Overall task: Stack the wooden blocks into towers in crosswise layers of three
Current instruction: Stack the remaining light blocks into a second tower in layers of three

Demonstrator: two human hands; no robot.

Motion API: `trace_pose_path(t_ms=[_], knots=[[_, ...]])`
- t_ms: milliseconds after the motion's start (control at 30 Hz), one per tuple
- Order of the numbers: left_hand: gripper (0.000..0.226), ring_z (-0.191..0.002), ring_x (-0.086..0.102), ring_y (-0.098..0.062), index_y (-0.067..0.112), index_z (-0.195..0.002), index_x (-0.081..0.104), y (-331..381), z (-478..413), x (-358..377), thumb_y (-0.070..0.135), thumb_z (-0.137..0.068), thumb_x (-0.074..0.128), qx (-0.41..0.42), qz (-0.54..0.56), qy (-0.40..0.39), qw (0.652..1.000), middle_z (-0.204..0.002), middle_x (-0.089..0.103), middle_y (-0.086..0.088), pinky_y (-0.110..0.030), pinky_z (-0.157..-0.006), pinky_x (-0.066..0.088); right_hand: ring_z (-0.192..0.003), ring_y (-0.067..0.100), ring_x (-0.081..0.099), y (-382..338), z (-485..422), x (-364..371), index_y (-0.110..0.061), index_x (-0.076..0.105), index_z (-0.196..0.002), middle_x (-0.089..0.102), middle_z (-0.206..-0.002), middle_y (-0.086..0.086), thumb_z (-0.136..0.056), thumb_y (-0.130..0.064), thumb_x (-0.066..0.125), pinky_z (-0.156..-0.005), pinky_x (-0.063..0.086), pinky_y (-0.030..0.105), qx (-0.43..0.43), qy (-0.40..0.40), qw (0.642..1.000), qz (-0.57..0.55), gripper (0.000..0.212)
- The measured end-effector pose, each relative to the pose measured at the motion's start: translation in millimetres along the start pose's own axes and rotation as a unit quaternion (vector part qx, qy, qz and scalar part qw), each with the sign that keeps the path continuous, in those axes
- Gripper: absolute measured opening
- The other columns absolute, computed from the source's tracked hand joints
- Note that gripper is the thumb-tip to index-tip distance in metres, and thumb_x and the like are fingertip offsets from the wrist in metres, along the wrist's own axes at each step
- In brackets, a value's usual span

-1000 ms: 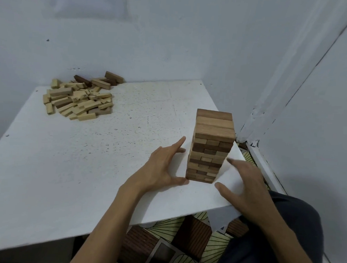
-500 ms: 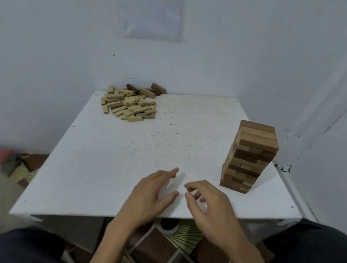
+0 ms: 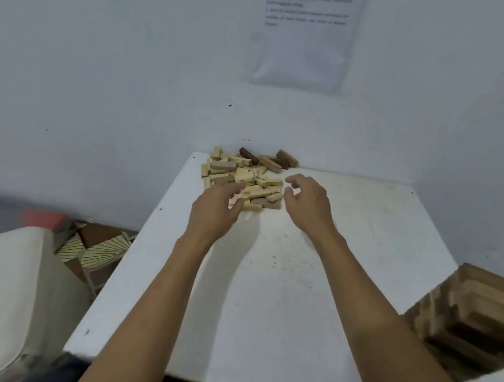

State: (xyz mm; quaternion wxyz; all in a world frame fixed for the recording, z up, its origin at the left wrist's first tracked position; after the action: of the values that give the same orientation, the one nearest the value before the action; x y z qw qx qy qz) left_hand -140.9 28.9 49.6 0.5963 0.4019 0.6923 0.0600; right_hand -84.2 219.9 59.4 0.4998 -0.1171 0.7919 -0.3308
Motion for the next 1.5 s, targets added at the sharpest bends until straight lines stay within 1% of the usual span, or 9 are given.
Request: trace_pose_path(t_ms=[133, 233, 433, 500, 633, 900, 1067, 1233, 1500], knots=[[0.032, -0.115, 0.059, -0.022, 0.024, -0.128, 0.065, -36, -55, 6, 0.023, -0.097, 0.055, -0.023, -0.068, 0.007, 0.997, -0.124, 0.065, 0.002, -0.037, -0.087, 0.048, -0.107, 0.026, 0.059, 3, -66, 27, -0.012, 0.062, -0.127, 0.061, -0.125, 0.009, -0.099, -0.018, 0.049, -0.080, 0.043, 0.030, -0.004, -0.012, 0.999, 0.052, 0.032], [0.029, -0.109, 0.061, -0.029, 0.025, -0.124, 0.068, -57, -82, 15, 0.022, -0.098, 0.055, -0.016, -0.106, 0.011, 0.994, -0.122, 0.067, -0.002, -0.041, -0.084, 0.050, -0.100, 0.028, 0.061, 10, -110, 48, -0.011, 0.065, -0.119, 0.064, -0.113, 0.010, -0.097, -0.016, 0.049, -0.070, 0.042, 0.029, -0.016, -0.023, 0.996, 0.090, 0.028], [0.019, -0.101, 0.064, -0.027, 0.023, -0.104, 0.073, -82, -108, 33, 0.023, -0.093, 0.057, 0.019, -0.138, -0.020, 0.990, -0.116, 0.069, 0.004, -0.038, -0.078, 0.048, -0.096, 0.035, 0.060, 39, -162, 88, -0.007, 0.067, -0.108, 0.062, -0.101, 0.013, -0.096, -0.023, 0.053, -0.065, 0.039, 0.032, -0.032, -0.063, 0.983, 0.172, 0.024], [0.014, -0.096, 0.063, -0.025, 0.022, -0.094, 0.072, -87, -112, 35, 0.024, -0.092, 0.058, 0.023, -0.146, -0.027, 0.989, -0.109, 0.069, 0.007, -0.035, -0.075, 0.043, -0.099, 0.036, 0.055, 43, -166, 95, -0.006, 0.066, -0.107, 0.060, -0.105, 0.015, -0.097, -0.028, 0.056, -0.068, 0.041, 0.034, -0.046, -0.066, 0.976, 0.203, 0.027], [0.021, -0.102, 0.062, -0.025, 0.024, -0.106, 0.074, -90, -117, 38, 0.023, -0.095, 0.056, 0.024, -0.141, -0.028, 0.989, -0.115, 0.069, 0.004, -0.039, -0.084, 0.043, -0.108, 0.036, 0.047, 46, -165, 102, -0.005, 0.062, -0.118, 0.054, -0.119, 0.016, -0.092, -0.022, 0.059, -0.080, 0.041, 0.041, -0.066, -0.060, 0.960, 0.266, 0.031], [0.027, -0.106, 0.059, -0.026, 0.024, -0.121, 0.068, -85, -118, 36, 0.032, -0.098, 0.055, 0.003, -0.112, -0.053, 0.992, -0.115, 0.063, -0.003, -0.039, -0.087, 0.043, -0.111, 0.037, 0.043, 51, -162, 101, -0.006, 0.051, -0.127, 0.050, -0.121, 0.019, -0.089, -0.018, 0.061, -0.085, 0.041, 0.041, -0.027, -0.077, 0.972, 0.222, 0.041], [0.032, -0.095, 0.062, -0.028, 0.024, -0.123, 0.066, -80, -113, 34, 0.023, -0.091, 0.061, 0.022, -0.130, -0.044, 0.990, -0.109, 0.062, -0.003, -0.036, -0.076, 0.047, -0.110, 0.036, 0.047, 53, -154, 91, -0.012, 0.050, -0.128, 0.057, -0.119, 0.015, -0.088, -0.020, 0.059, -0.081, 0.038, 0.040, 0.002, -0.060, 0.973, 0.222, 0.042], [0.023, -0.088, 0.062, -0.027, 0.015, -0.109, 0.072, -74, -95, 23, 0.030, -0.093, 0.064, 0.008, -0.095, 0.016, 0.995, -0.101, 0.062, -0.004, -0.040, -0.073, 0.052, -0.097, 0.035, 0.054, 54, -132, 69, -0.010, 0.055, -0.117, 0.058, -0.105, 0.015, -0.086, -0.018, 0.059, -0.068, 0.045, 0.038, 0.038, 0.008, 0.994, 0.098, 0.032], [0.019, -0.082, 0.062, -0.020, 0.017, -0.104, 0.073, -49, -39, -6, 0.017, -0.085, 0.070, 0.044, -0.033, 0.113, 0.992, -0.095, 0.063, 0.000, -0.037, -0.065, 0.053, -0.086, 0.022, 0.060, 26, -46, 45, -0.015, 0.063, -0.116, 0.062, -0.101, 0.007, -0.090, -0.013, 0.060, -0.072, 0.053, 0.037, 0.060, 0.045, 0.995, -0.068, 0.026]])
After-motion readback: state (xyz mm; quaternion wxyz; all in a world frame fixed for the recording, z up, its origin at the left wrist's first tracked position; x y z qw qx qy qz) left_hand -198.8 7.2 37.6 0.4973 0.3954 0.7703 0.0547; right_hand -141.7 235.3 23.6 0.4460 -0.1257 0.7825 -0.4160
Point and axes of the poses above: each hand's wrist, its own z-axis away from the middle knuckle, its own x-axis out of the palm, y = z × x, the point moved 7 cm from there along -z, towards the middle knuckle
